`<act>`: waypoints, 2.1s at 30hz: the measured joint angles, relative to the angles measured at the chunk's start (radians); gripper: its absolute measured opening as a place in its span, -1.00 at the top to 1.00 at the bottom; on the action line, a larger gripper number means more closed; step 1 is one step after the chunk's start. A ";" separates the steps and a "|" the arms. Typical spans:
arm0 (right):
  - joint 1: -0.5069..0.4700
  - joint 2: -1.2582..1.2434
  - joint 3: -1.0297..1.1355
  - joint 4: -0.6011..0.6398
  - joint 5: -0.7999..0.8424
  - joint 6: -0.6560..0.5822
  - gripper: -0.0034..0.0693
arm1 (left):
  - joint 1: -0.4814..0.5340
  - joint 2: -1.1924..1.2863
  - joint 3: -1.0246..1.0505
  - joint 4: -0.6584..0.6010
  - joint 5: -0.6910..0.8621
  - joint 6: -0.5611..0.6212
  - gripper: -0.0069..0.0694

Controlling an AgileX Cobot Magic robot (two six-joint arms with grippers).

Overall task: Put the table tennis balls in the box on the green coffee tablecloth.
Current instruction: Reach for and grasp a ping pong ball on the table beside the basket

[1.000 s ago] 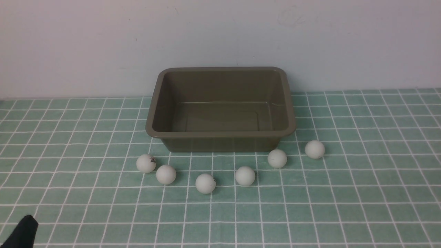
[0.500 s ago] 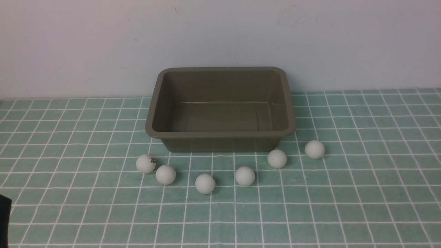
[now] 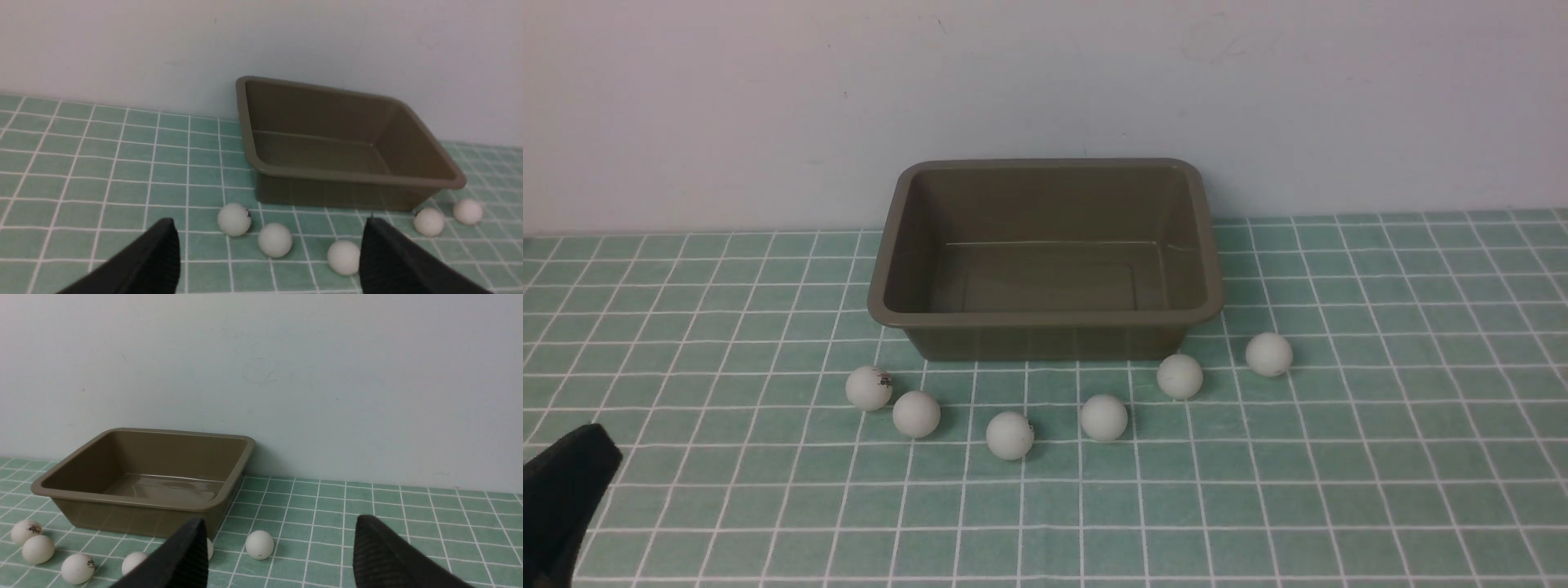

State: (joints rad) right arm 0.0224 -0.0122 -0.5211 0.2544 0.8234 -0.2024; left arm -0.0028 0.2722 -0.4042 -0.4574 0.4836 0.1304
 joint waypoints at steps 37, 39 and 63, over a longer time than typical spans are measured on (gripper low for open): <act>0.000 0.448 0.000 0.423 -0.011 -0.498 -0.30 | 0.000 1.393 -0.606 -0.347 0.104 0.843 -0.58; 0.000 0.448 0.000 0.423 -0.013 -0.498 -0.30 | 0.000 1.439 -0.627 -0.348 0.103 0.844 -0.58; 0.000 0.448 0.000 0.426 -0.016 -0.498 -0.30 | 0.000 1.665 -0.686 -0.550 0.028 1.007 -0.40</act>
State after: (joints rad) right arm 0.0224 0.4357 -0.5211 0.6805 0.8069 -0.6999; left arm -0.0028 1.9373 -1.0900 -1.0070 0.5115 1.1373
